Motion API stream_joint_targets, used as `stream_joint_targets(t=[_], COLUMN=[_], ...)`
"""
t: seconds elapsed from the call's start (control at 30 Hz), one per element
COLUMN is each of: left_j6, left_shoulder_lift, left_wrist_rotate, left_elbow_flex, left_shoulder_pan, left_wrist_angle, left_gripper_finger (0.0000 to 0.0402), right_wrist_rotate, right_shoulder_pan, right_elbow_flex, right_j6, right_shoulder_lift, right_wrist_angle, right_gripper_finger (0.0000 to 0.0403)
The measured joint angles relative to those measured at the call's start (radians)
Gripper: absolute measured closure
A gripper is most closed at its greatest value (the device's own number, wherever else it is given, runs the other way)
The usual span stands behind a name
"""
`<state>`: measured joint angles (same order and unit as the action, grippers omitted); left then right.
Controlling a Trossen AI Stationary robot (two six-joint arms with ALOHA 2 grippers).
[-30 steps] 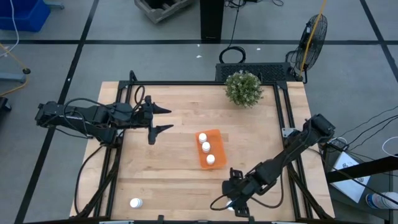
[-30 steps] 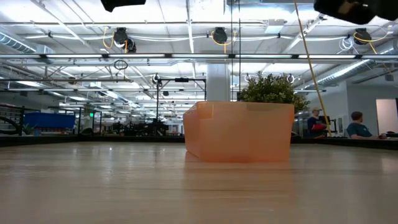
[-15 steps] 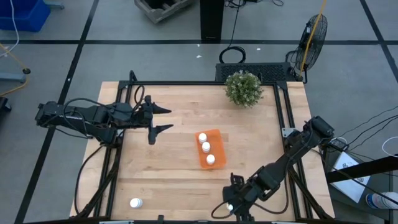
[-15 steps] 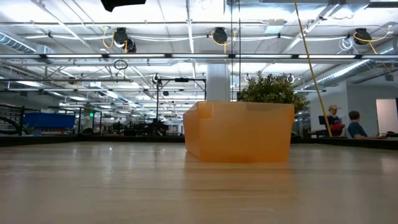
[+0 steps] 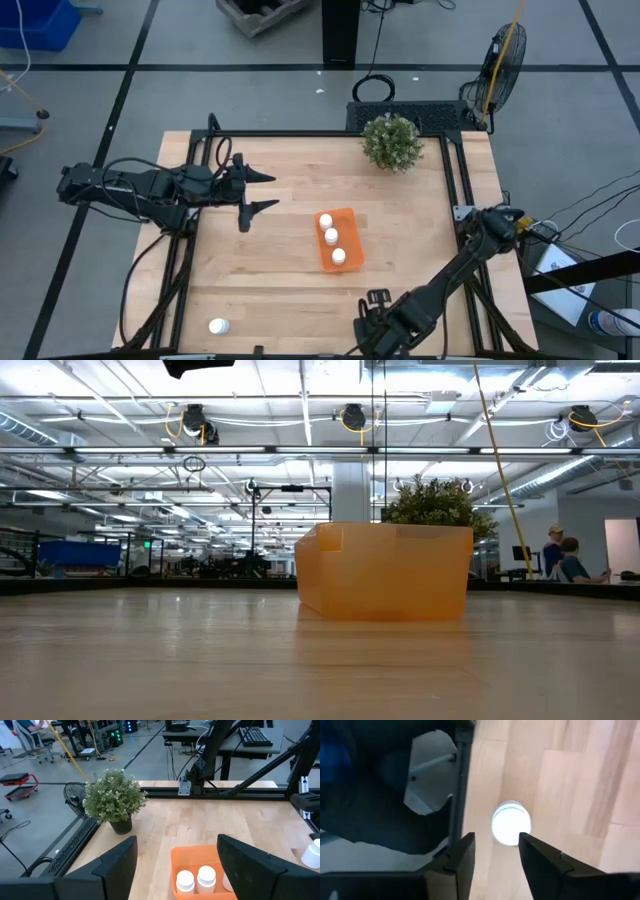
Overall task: Pick and place pill bottles into a basket
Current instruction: Put the white pill bottle into the orange container
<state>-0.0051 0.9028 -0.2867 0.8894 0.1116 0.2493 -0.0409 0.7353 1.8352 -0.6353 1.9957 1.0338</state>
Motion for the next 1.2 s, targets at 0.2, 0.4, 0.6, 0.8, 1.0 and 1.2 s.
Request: stream_joint_targets(t=[0.2,0.4,0.6,0.8,1.0,1.2], left_j6=[0.000,0.000,0.000,0.000,0.000,0.000], left_shoulder_lift=[0.000,0.000,0.000,0.000,0.000,0.000], left_wrist_rotate=[0.000,0.000,0.000,0.000,0.000,0.000], left_elbow_flex=[0.000,0.000,0.000,0.000,0.000,0.000], left_shoulder_pan=[0.000,0.000,0.000,0.000,0.000,0.000], left_wrist_angle=[0.000,0.000,0.000,0.000,0.000,0.000], left_gripper_finger=[0.0123,0.0123,0.0124,0.0123,0.0123,0.0123], right_wrist_rotate=[0.149,0.218,0.250,0.234,0.193,0.194], right_shoulder_pan=[0.000,0.000,0.006,0.006,-0.006,-0.008], right_elbow_flex=[0.000,0.000,0.000,0.000,0.000,0.000], right_j6=[0.055,0.055,0.035,0.057,0.100,0.136], right_shoulder_lift=[-0.001,-0.001,-0.001,-0.001,-0.001,-0.001], right_wrist_angle=[0.023,0.111,0.160,0.151,0.118,0.022], right_gripper_finger=[0.0287,0.0297,0.0298,0.0298,0.0298,0.0298])
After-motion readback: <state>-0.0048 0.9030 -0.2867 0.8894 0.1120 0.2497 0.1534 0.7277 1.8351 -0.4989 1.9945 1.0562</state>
